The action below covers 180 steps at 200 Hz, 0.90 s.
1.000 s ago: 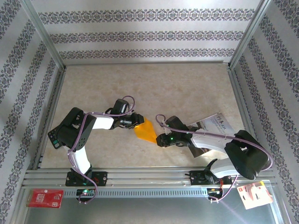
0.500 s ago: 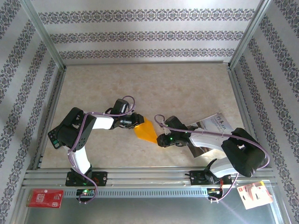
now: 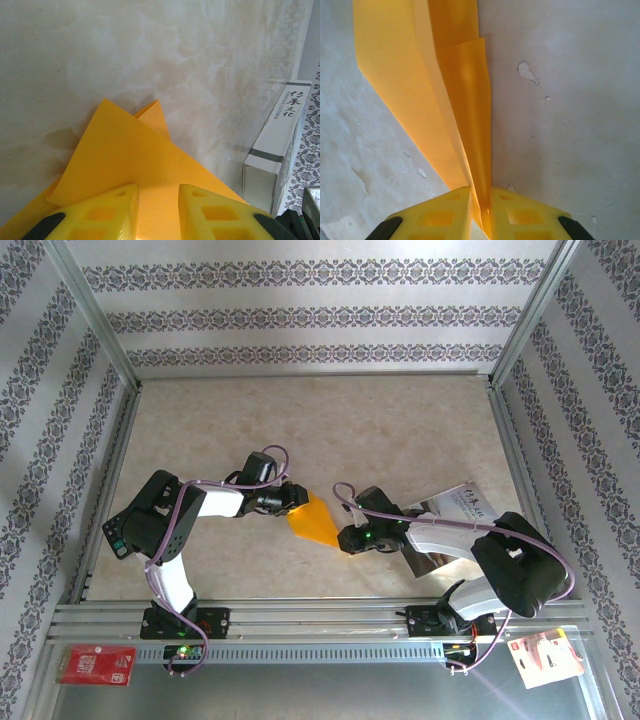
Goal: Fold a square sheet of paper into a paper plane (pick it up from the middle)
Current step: Fourth fold the wing at the center of the table.
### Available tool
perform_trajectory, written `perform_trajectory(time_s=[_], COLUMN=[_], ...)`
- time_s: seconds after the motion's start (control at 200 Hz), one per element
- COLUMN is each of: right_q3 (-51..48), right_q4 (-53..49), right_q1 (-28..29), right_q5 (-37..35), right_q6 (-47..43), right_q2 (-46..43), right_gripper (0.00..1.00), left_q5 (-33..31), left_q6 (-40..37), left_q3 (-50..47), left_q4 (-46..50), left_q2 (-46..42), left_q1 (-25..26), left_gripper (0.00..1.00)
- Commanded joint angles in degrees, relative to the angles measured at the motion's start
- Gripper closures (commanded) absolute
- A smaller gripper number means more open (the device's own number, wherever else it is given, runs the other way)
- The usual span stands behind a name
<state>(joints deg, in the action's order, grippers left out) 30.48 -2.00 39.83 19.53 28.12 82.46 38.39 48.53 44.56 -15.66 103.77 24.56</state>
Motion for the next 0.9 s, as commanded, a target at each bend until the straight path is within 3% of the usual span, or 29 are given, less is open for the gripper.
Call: perform_trajectory(time_s=[0.0, 0.22, 0.6, 0.794, 0.894], right_q3=[-0.99, -1.04, 0.88, 1.93, 2.88], right_q4=[1.54, 1.32, -3.84, -5.81, -5.37], right_q1=[-0.85, -1.40, -2.11, -1.87, 0.02], right_q5=[1.36, 2.18, 1.62, 2.05, 2.70], right_q6=[-0.05, -0.35, -0.72, -0.67, -0.37], right_q2=[0.94, 1.71, -5.11, -8.44, -8.03], right_gripper=[0.85, 0.86, 0.71, 0.70, 0.74], left_q5=[-2.18, -2.22, -2.27, -2.20, -2.29], left_q6=[-1.51, -1.39, -1.73, -1.72, -1.74], left_q3=[-0.76, -0.66, -0.70, -0.67, -0.69], left_q4=[5.11, 5.20, 5.55, 5.55, 5.65], left_q2=[1.82, 1.85, 1.95, 1.89, 1.92], left_q1=[-1.11, -1.18, -1.24, -1.22, -1.27], left_gripper=[0.73, 0.73, 0.73, 0.73, 0.73])
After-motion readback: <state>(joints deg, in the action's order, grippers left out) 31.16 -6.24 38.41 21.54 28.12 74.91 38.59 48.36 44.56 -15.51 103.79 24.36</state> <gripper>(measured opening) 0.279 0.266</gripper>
